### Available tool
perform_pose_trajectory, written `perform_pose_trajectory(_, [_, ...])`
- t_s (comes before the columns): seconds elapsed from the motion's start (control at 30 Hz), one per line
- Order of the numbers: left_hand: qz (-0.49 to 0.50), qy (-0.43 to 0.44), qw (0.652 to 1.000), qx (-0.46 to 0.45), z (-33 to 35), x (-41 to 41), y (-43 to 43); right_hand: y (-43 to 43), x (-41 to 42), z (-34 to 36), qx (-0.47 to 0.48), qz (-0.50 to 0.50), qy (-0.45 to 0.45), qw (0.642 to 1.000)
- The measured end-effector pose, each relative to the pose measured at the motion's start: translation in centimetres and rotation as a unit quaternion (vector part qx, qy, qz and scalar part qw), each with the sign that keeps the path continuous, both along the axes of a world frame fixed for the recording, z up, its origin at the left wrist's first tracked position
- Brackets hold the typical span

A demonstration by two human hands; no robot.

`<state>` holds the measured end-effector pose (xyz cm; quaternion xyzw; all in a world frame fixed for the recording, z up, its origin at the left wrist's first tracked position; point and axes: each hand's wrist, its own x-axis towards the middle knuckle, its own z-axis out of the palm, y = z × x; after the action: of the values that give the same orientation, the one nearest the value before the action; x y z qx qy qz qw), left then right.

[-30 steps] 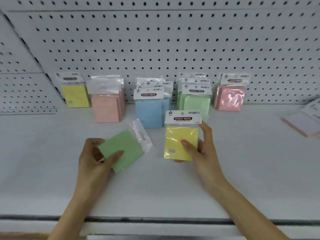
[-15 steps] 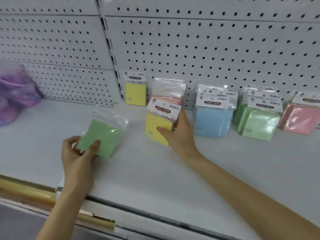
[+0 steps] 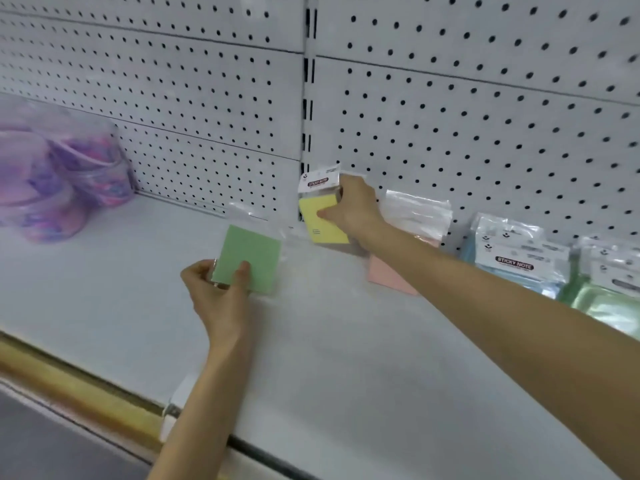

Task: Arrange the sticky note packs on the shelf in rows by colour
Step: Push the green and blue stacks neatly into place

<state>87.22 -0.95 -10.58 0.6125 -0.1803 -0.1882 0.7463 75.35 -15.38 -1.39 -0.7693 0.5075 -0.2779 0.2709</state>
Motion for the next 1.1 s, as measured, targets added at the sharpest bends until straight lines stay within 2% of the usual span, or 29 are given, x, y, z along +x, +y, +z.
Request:
perform_pose_trajectory(0.13, [0.011, 0.006, 1.000, -0.009, 0.2, 0.1, -0.6, 0.2, 0.9, -1.1, -0.066, -0.017, 0.108, 0.992])
perform_pose_trajectory(0.27, [0.021, 0.002, 1.000, -0.005, 0.0, 0.0, -0.8, 0.6, 0.4, -0.7, -0.176, -0.002, 0.254, 0.951])
perform_pose_trajectory(0.33, [0.028, 0.003, 1.000, -0.005, 0.0, 0.0, -0.9, 0.3, -0.2, -0.1, -0.190, 0.007, 0.290, 0.938])
perform_pose_trajectory(0.43, [0.039, 0.012, 0.999, -0.012, 0.0, 0.0, -0.9, -0.2, -0.9, 0.3, -0.141, 0.018, 0.285, 0.948])
perform_pose_trajectory(0.57, [0.034, 0.017, 0.999, -0.018, 0.0, -0.2, -0.7, -0.7, -1.5, 0.7, -0.043, 0.025, 0.180, 0.982])
perform_pose_trajectory(0.67, [0.033, 0.015, 0.999, -0.014, 0.2, -0.2, -0.8, -0.6, -1.6, 0.7, -0.035, 0.037, 0.129, 0.990])
perform_pose_trajectory(0.73, [0.033, 0.016, 0.999, -0.013, 0.2, -0.2, -0.8, -0.7, -1.7, 0.2, -0.075, 0.045, 0.185, 0.979])
perform_pose_trajectory(0.87, [0.032, 0.011, 0.999, -0.011, -0.1, -0.1, -0.9, -1.3, -1.9, -0.2, -0.185, 0.031, 0.310, 0.932])
perform_pose_trajectory(1.1, [0.035, 0.007, 0.999, -0.020, -0.1, 0.0, -1.0, -1.9, -1.5, -0.2, -0.279, 0.008, 0.390, 0.877])
